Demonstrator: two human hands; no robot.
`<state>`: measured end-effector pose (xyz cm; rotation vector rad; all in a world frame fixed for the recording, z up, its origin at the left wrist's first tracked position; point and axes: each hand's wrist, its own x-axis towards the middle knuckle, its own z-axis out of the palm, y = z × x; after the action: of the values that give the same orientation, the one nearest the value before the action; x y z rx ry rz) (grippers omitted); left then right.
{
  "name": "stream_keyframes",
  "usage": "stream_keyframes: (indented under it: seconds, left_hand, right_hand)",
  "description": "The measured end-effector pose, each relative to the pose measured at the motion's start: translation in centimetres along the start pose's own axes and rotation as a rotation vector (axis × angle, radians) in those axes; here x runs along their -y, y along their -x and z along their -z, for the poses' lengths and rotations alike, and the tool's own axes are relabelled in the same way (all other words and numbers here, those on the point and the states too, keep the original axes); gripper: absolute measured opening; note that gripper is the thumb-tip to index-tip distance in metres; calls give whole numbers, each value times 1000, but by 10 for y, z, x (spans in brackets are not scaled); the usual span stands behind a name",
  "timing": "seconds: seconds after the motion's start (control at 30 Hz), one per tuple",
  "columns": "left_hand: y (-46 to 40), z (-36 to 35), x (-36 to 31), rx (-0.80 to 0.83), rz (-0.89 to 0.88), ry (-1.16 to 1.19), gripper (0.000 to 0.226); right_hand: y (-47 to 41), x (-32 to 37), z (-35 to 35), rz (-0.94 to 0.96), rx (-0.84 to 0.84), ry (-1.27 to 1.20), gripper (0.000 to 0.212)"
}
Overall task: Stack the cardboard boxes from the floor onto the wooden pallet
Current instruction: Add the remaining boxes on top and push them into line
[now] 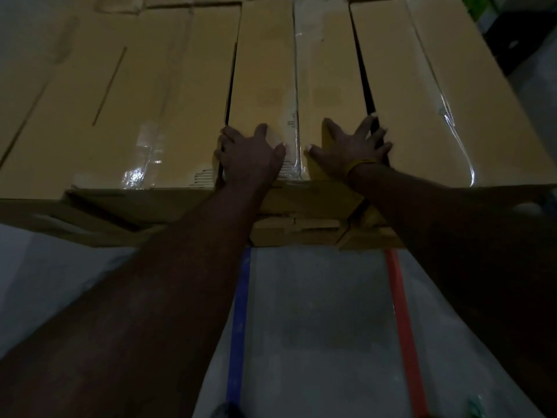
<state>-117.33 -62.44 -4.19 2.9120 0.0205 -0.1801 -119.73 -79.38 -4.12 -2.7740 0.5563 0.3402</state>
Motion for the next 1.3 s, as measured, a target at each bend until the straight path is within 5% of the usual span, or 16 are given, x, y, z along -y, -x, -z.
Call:
stream_keyframes:
  seconds: [0.4, 0.77, 1.3]
  left_hand:
    - [16, -26, 6, -51, -106, -81, 66]
    - [-23, 3, -17, 207, -102, -162, 64]
    - [-320, 13, -40, 39, -395, -127, 62]
  right_hand:
    - [2, -8, -14, 206, 47, 180, 83]
    - [-31, -22, 20, 387, 221, 165, 68]
    - [-315, 93, 78, 278, 72, 159, 73]
